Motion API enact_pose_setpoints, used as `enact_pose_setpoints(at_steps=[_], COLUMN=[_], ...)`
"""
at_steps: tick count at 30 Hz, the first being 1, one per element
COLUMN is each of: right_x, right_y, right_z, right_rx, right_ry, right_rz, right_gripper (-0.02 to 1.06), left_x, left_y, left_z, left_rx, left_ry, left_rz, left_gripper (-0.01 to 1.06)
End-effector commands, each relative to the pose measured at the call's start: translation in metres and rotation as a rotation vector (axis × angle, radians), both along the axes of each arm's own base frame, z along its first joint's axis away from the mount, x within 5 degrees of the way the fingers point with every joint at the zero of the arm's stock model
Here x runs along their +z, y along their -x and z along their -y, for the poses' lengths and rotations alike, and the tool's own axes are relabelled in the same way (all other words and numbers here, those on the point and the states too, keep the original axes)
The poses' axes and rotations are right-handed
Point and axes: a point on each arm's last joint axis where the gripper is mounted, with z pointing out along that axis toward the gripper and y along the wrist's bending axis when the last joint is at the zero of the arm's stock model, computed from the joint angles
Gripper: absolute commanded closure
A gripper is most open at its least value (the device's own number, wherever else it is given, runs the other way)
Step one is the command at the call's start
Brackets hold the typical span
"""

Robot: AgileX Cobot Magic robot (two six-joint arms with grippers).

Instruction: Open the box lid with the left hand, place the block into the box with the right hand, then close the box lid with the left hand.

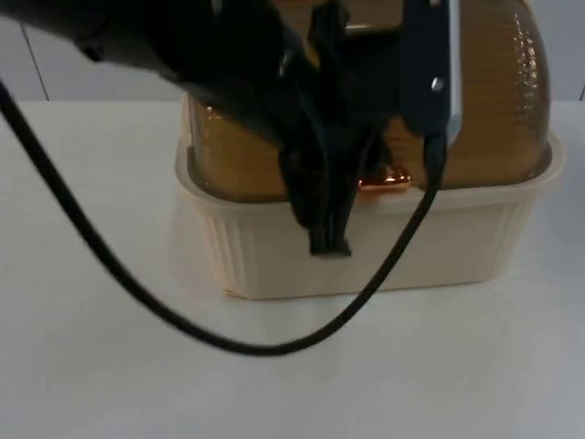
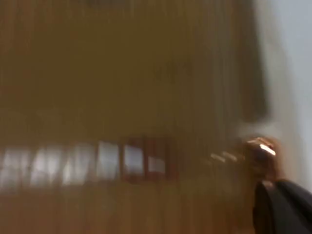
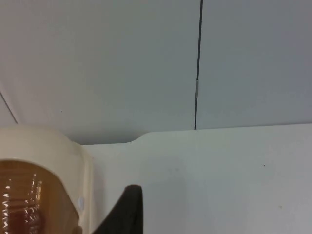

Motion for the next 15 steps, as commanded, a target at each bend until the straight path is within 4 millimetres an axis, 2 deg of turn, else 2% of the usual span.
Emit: enact_pose_setpoints(at_steps=[1,5,6,11,12,15], right_x=[0.002,0.002,0.002,0.002,0.002,0.002], right_y=[0.001,0.001,0.001,0.001,0.001,0.001], right_z=[-0.002,-0.002,-0.002,-0.002,-0.002,-0.002], right_rx=[0.005,0.005,0.005,0.005,0.005,0.005], right_ry=[-0.006,-0.006,-0.006,-0.006,-0.006,-0.006], right_rz=[0.005,0.005,0.005,0.005,0.005,0.005], right_gripper=[0.0,0.0,0.0,0.0,0.0,0.0], left_x=[-0.002,0.022,0.022,0.082,0.082,0.119], left_y=[0.005,0.009,0.009,0.02,0.02,0.011], left_z=[-0.002,-0.004,-0.004,-0.022,-0.022,-0.051], left_rx=[-0.002,0.077,0.077,0.218,0.218,0.372], left_ry=[0.008,0.127,0.127,0.388,0.388,0.581], left_rz=[0.019,-0.007,-0.007,-0.018,-0.018,0.049], left_gripper=[1.05,1.05,1.05,1.05,1.05,1.05])
